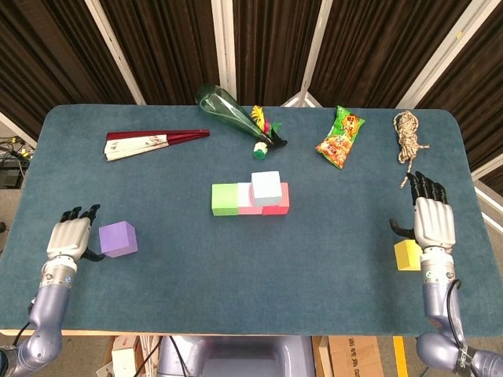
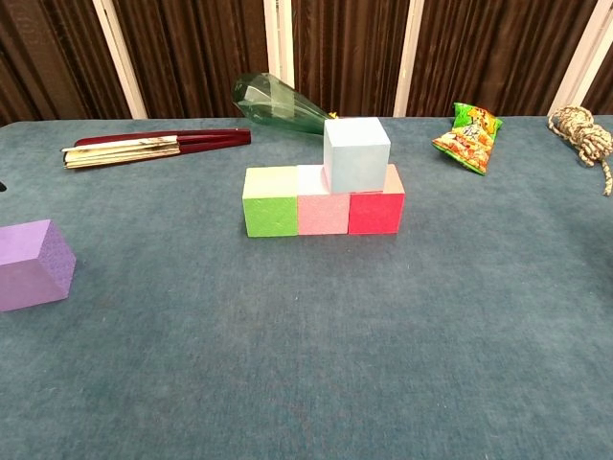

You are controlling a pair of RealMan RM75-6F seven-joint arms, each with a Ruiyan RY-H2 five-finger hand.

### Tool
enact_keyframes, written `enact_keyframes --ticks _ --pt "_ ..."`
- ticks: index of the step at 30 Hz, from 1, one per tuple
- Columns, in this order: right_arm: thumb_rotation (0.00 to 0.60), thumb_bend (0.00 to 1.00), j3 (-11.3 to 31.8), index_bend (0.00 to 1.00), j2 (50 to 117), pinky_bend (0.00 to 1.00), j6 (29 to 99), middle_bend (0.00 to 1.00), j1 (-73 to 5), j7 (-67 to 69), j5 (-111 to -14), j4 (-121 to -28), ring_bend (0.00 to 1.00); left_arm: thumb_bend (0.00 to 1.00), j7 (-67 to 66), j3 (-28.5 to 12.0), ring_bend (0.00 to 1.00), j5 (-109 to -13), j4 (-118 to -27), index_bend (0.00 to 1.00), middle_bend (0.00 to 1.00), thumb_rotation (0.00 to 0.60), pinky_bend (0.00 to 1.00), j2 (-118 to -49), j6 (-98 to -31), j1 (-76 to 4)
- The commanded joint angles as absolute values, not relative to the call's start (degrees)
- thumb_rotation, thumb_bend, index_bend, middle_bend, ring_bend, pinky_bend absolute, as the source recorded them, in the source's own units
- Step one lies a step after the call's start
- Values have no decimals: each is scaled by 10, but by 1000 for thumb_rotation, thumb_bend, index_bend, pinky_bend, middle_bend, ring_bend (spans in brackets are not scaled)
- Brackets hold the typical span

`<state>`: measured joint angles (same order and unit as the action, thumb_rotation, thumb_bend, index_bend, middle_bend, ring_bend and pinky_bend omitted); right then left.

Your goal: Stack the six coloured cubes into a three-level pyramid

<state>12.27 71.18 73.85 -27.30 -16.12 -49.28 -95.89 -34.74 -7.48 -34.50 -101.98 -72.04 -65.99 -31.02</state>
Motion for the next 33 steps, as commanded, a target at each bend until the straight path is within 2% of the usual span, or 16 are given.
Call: enact_keyframes --ticks 1,8,18,22,33 --pt "600 307 126 0 712 0 736 0 -272 -162 -491 -960 0 77 -348 -73 0 -345 -1018 0 174 600 0 -722 -660 -311" --pt "600 307 131 0 712 0 730 0 -268 -165 -490 -963 0 108 -342 -73 0 -339 -1006 0 188 600 3 -734 -656 -317" --pt "600 307 135 0 713 0 726 0 -265 -170 -491 -966 0 307 -332 -74 19 -344 -998 0 273 600 18 -752 -648 -326" --pt "600 307 138 0 712 0 723 0 -263 -169 -489 -968 0 356 -329 -74 30 -350 -995 0 308 600 22 -758 -651 -327" --pt "600 307 143 0 713 0 718 0 -260 -171 -490 -968 0 365 -321 -87 32 -392 -1030 0 329 600 26 -737 -671 -334"
